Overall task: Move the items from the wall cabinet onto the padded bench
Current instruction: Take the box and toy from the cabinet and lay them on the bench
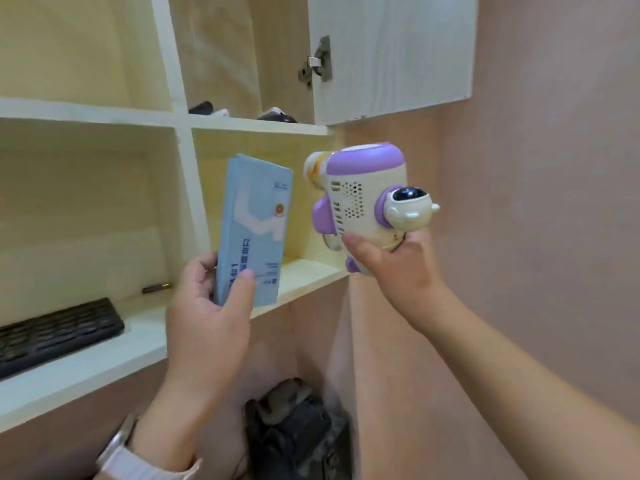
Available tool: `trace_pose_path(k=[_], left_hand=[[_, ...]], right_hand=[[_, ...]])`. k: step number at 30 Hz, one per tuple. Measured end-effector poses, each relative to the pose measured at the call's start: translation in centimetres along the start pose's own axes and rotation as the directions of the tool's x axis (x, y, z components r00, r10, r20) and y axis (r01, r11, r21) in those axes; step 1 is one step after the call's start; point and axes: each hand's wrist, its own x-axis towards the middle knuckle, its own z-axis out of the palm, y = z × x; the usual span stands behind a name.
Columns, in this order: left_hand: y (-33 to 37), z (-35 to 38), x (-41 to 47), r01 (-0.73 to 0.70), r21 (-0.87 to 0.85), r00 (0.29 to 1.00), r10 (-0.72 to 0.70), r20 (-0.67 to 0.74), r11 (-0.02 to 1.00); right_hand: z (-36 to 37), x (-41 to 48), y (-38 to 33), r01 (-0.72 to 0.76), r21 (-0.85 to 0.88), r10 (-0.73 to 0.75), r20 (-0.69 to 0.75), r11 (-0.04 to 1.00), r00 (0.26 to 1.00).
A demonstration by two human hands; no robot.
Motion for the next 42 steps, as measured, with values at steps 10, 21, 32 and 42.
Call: trace_pose_path(k=[10,21,32,42], left_hand=[[-5.5,1.2,-11.4,0.397,-0.243,0.869,-0.277,0.409,0.885],[0.9,4.5,-23.4,0.626,-0.261,0.644,-0.298,0.705,0.735],[16.0,5.0,-41.8,0.805,-0.115,0.324,-0.27,0.907,0.582],[32.0,2.9,-60.2,0.772,0.009,0.0,-0.015,1.0,0.635]], right_hand=[[-3.6,-15.0,-0.9,-0.263,-0.291,0.212,-0.194,0.92,0.958],[-10.9,-28.1,-9.8,-0.4,-0.339,0.212,-0.475,0.852,0.854],[-19.1,-47.9,-24.8,-0.565,-0.254,0.189,-0.77,0.785,0.609],[-23.8,-68.6,-42.2,-0.61,-0.205,-0.024,-0.957,0.766,0.291]])
